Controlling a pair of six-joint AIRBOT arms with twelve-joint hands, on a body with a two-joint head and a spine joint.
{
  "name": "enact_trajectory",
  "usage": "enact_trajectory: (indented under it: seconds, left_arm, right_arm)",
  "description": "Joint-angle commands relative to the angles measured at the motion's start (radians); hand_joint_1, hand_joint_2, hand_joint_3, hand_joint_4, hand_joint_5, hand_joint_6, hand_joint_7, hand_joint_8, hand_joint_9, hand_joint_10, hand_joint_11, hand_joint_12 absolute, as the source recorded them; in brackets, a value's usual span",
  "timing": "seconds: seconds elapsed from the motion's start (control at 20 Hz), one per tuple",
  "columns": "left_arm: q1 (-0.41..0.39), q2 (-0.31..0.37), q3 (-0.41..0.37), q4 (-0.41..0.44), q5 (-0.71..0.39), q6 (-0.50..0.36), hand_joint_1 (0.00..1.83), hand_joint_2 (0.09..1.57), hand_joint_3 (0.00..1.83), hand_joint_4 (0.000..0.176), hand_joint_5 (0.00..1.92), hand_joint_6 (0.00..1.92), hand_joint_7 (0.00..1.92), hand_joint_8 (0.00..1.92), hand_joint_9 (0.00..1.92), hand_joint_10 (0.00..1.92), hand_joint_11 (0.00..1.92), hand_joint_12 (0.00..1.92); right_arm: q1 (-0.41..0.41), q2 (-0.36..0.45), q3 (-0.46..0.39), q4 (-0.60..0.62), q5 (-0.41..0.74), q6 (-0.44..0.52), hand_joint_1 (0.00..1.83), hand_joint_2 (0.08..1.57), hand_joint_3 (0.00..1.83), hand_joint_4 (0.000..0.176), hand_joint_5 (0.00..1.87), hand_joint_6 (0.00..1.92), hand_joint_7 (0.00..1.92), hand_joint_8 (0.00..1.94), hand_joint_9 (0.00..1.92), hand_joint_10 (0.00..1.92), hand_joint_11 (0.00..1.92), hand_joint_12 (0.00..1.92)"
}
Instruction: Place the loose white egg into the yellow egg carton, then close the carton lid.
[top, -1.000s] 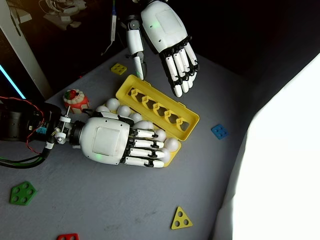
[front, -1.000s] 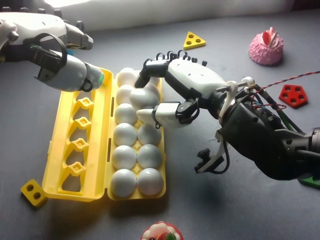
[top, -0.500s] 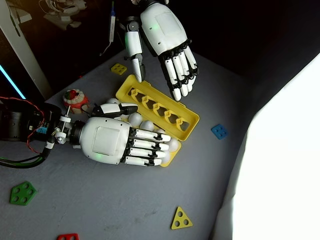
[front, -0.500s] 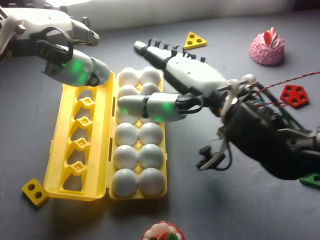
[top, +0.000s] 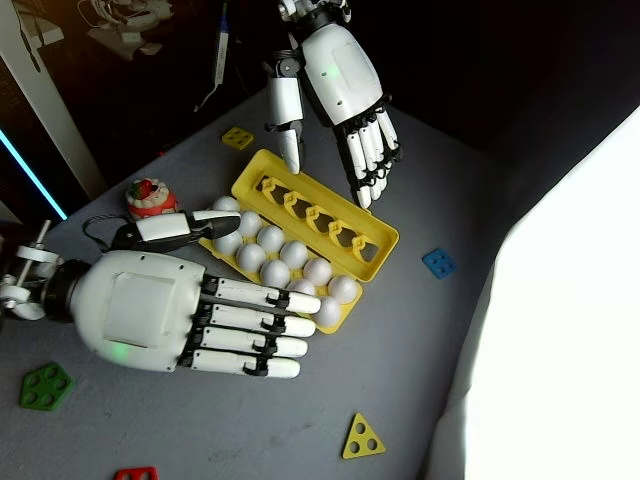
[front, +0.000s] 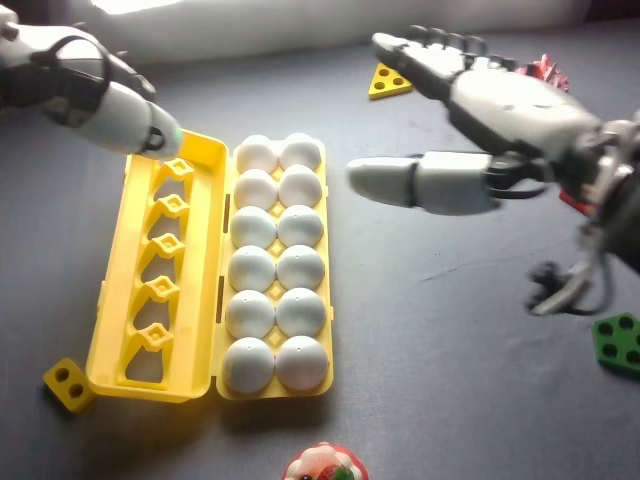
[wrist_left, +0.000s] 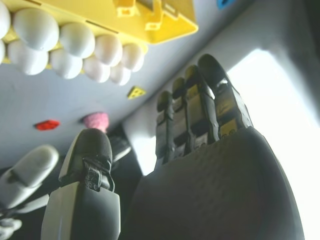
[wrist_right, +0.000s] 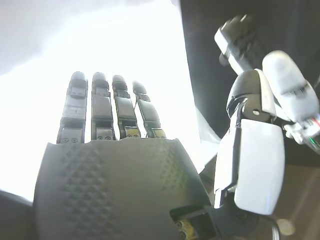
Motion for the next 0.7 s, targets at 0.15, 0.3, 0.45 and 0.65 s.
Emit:
enact_trajectory:
  seconds: [0.15,0.3,0.45,0.65]
  left_arm:
    - [0.014,-0.007,0.038,0.032,0.000,-0.126,0.49,1.28,0.00,0.000,0.39,0.03,0.46,0.02,0.46,0.04,0.00,1.12]
    - [0.025,-0.007,0.042,0.029,-0.059,-0.217,0.52,1.28,0.00,0.000,0.49,0.05,0.56,0.04,0.55,0.08,0.00,1.30]
    - [0.046,-0.007,0.040,0.027,-0.098,-0.302,0.54,1.27,0.00,0.000,0.58,0.04,0.67,0.05,0.60,0.21,0.02,1.38]
    - [0.092,-0.007,0.045,0.027,-0.125,-0.399,0.57,1.26,0.00,0.000,0.62,0.02,0.69,0.04,0.39,0.68,0.01,1.39]
  right_arm:
    - [-0.009,0.112,-0.031,-0.054,0.050,-0.068,0.38,1.00,0.01,0.000,0.03,0.01,0.00,0.00,0.05,0.01,0.01,0.00]
    - [-0.025,0.193,-0.064,-0.054,0.002,-0.109,0.37,1.01,0.02,0.000,0.03,0.01,0.00,0.00,0.05,0.01,0.00,0.00]
    - [-0.044,0.249,-0.085,-0.105,-0.005,-0.126,0.37,1.02,0.02,0.000,0.05,0.02,0.03,0.01,0.08,0.02,0.01,0.00]
    - [-0.081,0.285,-0.116,-0.112,0.080,-0.268,0.34,1.03,0.01,0.000,0.06,0.01,0.09,0.02,0.07,0.02,0.02,0.01]
